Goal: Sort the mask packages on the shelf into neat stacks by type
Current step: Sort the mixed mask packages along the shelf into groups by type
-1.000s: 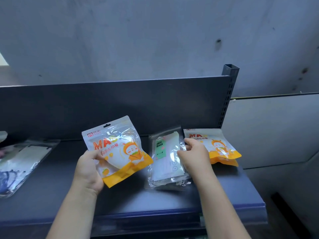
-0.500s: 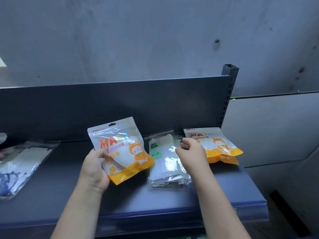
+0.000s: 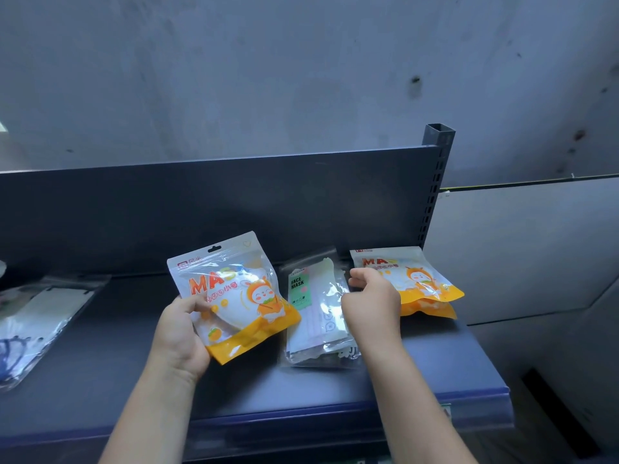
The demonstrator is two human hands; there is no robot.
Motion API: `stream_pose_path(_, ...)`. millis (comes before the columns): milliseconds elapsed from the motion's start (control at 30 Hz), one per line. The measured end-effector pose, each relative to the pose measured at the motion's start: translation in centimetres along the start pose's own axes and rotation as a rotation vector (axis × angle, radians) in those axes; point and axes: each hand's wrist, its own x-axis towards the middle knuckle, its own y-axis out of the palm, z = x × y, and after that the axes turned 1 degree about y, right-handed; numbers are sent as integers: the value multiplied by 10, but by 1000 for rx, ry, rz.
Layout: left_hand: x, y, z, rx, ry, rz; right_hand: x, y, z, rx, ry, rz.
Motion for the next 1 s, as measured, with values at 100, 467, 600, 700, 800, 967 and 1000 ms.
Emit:
stream_pose_path(100,-1,4,0,7,-29,20,-2,-3,4,-28,-21,-40)
stream_pose_path(467,-8,57,13,-25,-192,236,9,-23,18,291,41,191)
stream_pose_path(600,-14,99,37,72,-139,315,21,-40,7,418,106,146)
stream_pose_path(700,-18,123,56,262,-38,361,32,-56,-8,490,100,2)
stream_pose_path(800,-23,141,68,425,-23,320,44,-68,-27,495,111,-146)
stream_pose_path(967,-32,167,82,731,145,513,49,-81,-44,233,56,-331)
stream_pose_path(1000,-33,172,85,817,176,541,47,-83,-43,147,30,-358)
